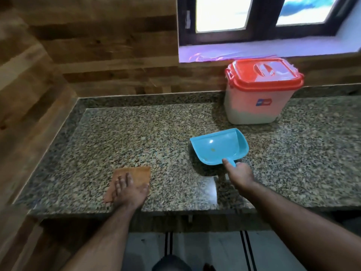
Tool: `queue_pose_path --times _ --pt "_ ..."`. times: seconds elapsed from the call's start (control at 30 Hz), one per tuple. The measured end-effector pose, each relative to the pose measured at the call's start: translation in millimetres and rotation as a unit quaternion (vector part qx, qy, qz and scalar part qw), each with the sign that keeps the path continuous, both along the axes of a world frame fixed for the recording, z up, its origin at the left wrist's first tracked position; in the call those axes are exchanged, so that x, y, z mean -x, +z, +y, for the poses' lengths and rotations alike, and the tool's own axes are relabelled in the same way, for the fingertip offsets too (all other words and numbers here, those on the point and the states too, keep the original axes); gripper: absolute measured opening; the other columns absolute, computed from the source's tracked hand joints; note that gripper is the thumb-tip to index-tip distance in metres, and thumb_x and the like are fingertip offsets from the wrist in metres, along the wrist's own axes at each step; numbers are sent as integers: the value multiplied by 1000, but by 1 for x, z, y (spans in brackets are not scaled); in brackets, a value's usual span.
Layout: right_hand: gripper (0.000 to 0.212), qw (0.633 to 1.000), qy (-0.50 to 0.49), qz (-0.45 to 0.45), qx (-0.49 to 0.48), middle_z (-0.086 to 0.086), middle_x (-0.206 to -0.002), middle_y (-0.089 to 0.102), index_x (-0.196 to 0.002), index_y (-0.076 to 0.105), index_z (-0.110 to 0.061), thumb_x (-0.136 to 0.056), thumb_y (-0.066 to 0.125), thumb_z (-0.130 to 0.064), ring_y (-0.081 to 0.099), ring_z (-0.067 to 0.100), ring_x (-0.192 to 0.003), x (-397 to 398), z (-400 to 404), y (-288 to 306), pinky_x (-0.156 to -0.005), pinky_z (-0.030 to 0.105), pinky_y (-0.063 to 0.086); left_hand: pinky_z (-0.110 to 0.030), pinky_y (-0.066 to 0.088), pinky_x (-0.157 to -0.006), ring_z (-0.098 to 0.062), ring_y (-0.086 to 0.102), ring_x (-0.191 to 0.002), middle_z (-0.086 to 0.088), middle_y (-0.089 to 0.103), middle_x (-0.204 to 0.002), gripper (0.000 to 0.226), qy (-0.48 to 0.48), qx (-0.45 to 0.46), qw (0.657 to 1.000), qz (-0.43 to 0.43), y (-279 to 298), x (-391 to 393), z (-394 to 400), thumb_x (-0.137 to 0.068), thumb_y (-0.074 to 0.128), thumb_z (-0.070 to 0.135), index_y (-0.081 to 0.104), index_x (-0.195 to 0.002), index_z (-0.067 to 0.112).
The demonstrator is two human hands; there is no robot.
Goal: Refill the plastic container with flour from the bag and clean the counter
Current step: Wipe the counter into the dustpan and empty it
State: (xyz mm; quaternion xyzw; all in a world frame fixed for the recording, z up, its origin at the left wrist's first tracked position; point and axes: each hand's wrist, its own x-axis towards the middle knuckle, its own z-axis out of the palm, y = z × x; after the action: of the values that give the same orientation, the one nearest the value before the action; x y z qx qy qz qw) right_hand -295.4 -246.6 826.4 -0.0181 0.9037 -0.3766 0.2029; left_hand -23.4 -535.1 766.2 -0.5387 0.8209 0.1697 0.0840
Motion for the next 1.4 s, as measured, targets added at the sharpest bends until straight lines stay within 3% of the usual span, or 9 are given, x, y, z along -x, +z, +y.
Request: queue_pose_path --times 0.17,0.3,0.57,0.77,1.07,1.17,1.27,1.33,1.4 --pt "65 998 -49 -3 -38 10 -79 72 -87 72 -8 -97 58 -71 68 30 -72 32 8 -6 -53 30 41 -49 32 -124 -37 42 -152 -17 44 -166 54 -32 89 990 109 -13 55 -33 -110 48 28 45 -161 12" --pt "67 990 -127 5 -69 12 -77 70 -84 71 -6 -97 57 -71 66 32 -70 49 22 -8 -50 30 34 -53 47 -107 -48 62 -123 -27 67 -135 39 28 9 979 199 -15 168 -66 -110 51 30 68 -130 2" --pt "71 965 -216 26 -145 8 -63 61 -65 61 -9 -100 50 -70 56 27 -58 39 78 -6 -49 32 29 -51 10 -129 -32 10 -165 -11 19 -178 55 -249 -35 965 75 -13 355 -30 -113 35 43 34 -166 32" --pt "77 938 -314 26 -143 13 -68 66 -65 64 -6 -103 42 -69 64 38 -72 16 147 -8 -62 38 40 -53 12 -130 -32 7 -165 -11 14 -179 57 -351 -29 935 45 -13 414 76 -112 29 46 36 -165 25" --pt "73 909 -401 14 -109 13 -71 70 -76 69 -3 -102 47 -68 63 29 -64 -28 246 -7 -54 34 44 -52 -2 -130 -33 -3 -166 -10 4 -180 59 -435 -135 888 65 -9 455 255 -112 25 48 23 -169 33" --pt "75 910 -409 10 -64 11 -69 70 -70 68 -7 -98 47 -74 67 33 -68 -33 265 -18 -64 46 56 -49 12 -131 -34 16 -164 -14 20 -177 59 -447 -181 873 80 -5 466 289 -115 28 45 34 -166 17" --pt "80 927 -371 25 -55 8 -63 65 -69 62 -2 -101 44 -72 62 29 -61 -38 277 -20 -56 39 48 -40 62 -88 -24 73 -110 0 75 -128 33 -363 -323 847 215 11 462 301 -112 48 30 71 -134 21" --pt "81 940 -333 40 -64 6 -61 61 -67 59 -1 -102 40 -72 58 24 -58 -46 280 -18 -52 34 39 -29 57 -62 -22 74 -81 -3 79 -103 26 -235 -390 847 275 19 455 299 -109 52 32 73 -118 20" --pt "78 949 -303 50 -73 5 -60 59 -63 54 -6 -101 37 -73 55 22 -56 -60 283 -23 -50 33 35 -25 55 -59 -25 71 -77 -10 76 -95 33 -160 -403 853 290 22 445 289 -111 44 35 70 -115 15"
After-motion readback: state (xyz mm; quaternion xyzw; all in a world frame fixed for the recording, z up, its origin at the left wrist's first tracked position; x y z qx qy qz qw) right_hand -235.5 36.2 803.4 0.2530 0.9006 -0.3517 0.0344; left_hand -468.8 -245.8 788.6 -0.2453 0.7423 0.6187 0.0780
